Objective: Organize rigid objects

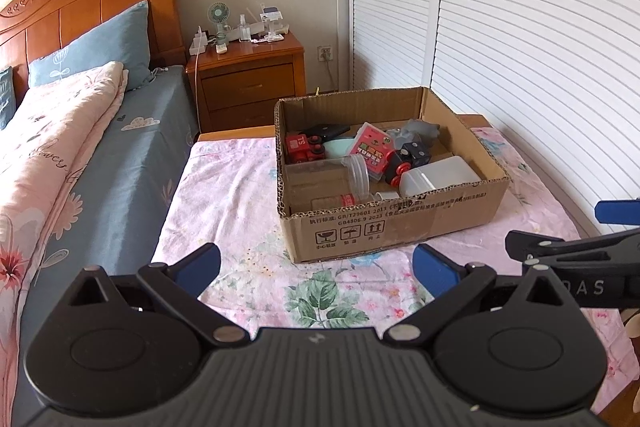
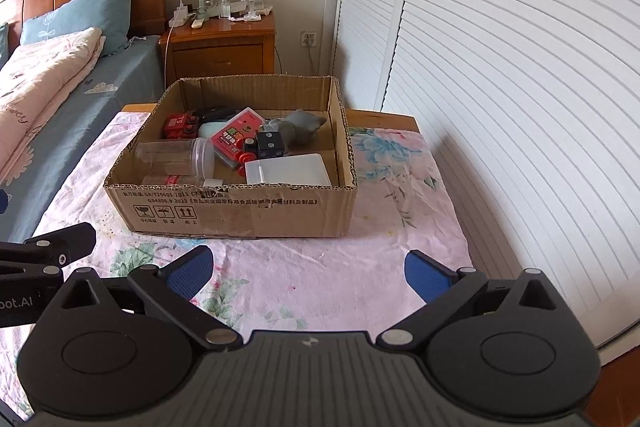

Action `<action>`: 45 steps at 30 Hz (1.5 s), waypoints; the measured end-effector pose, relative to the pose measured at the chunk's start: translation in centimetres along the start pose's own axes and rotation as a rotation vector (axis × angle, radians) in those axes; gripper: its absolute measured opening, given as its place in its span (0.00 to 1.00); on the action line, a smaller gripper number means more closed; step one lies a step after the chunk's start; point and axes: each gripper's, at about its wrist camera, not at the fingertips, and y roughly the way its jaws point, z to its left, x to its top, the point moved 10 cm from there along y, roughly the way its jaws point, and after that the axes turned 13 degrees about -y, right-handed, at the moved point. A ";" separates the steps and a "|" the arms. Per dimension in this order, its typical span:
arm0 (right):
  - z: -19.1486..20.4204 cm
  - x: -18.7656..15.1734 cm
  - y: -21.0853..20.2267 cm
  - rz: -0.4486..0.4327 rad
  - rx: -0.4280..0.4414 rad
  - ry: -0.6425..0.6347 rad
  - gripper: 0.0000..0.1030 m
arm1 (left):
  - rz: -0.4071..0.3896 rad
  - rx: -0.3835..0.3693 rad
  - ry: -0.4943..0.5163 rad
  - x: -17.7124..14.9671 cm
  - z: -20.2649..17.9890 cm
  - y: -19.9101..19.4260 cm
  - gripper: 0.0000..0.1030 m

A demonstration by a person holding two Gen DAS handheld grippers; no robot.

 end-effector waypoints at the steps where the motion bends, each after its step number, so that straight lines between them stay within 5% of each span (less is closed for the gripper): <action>1: 0.0 0.0 0.0 0.000 0.001 0.000 1.00 | 0.000 0.000 0.000 0.0 0.0 0.0 0.99; 45: 0.2 0.0 0.0 -0.003 0.003 -0.004 1.00 | 0.009 0.033 -0.003 -0.3 0.7 0.5 0.99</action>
